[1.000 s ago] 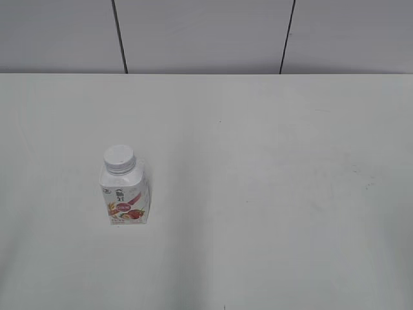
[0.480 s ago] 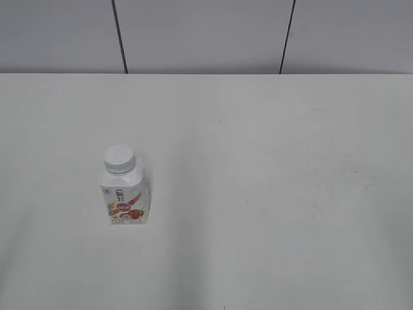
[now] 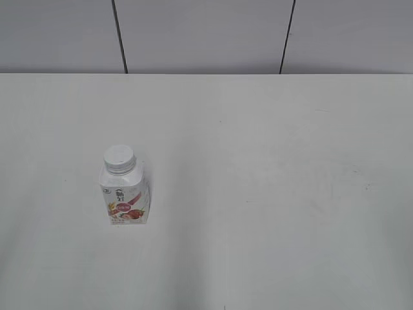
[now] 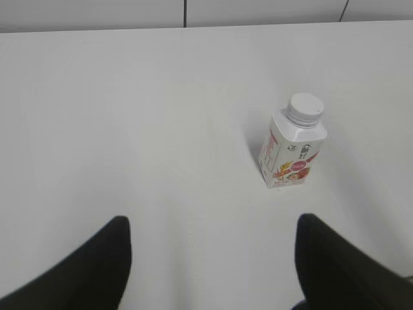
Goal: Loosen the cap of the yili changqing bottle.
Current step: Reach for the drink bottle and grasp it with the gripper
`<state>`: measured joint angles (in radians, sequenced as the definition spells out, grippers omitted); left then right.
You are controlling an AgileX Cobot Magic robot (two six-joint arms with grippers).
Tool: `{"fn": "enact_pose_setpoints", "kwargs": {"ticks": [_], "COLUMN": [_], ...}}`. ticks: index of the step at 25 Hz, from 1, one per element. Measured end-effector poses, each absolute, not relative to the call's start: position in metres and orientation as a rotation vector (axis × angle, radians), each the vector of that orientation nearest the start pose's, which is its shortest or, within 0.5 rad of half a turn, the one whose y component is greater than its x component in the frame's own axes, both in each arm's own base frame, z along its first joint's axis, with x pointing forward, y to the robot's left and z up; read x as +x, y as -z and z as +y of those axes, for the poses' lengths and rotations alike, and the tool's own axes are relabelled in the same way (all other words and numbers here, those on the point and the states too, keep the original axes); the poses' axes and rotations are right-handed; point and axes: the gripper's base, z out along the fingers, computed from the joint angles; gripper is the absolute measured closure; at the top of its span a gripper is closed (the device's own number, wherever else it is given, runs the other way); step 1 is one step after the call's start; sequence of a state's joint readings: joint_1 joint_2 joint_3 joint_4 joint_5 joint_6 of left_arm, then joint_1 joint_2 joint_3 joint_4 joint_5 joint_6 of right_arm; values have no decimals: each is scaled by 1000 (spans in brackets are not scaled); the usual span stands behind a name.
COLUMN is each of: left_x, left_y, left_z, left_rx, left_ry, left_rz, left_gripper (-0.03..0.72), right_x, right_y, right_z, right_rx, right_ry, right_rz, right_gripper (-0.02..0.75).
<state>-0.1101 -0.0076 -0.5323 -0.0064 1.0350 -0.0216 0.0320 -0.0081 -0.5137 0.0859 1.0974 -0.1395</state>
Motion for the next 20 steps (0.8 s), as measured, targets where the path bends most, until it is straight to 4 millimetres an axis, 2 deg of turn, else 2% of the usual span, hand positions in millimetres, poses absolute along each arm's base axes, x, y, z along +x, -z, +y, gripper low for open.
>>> {"fn": "enact_pose_setpoints", "kwargs": {"ticks": [4, 6, 12, 16, 20], "left_x": [-10, -5, 29, 65, 97], "left_y": [-321, -330, -349, -339, -301], "left_z": [2, 2, 2, -4, -10], "left_rx": [78, 77, 104, 127, 145], "left_ry": [87, 70, -19, -7, 15], "left_rz": [1764, 1702, 1612, 1590, 1645], "left_gripper": [200, 200, 200, 200, 200], "right_x": [-10, -10, -10, -10, -10], "right_y": [-278, -278, -278, -278, -278], "right_z": [7, 7, 7, 7, 7], "right_rx": [-183, -183, -183, -183, -183], "right_ry": [-36, -36, -36, -36, -36], "right_rz": [2048, 2048, 2048, 2047, 2047], "right_gripper": [290, 290, 290, 290, 290]}}
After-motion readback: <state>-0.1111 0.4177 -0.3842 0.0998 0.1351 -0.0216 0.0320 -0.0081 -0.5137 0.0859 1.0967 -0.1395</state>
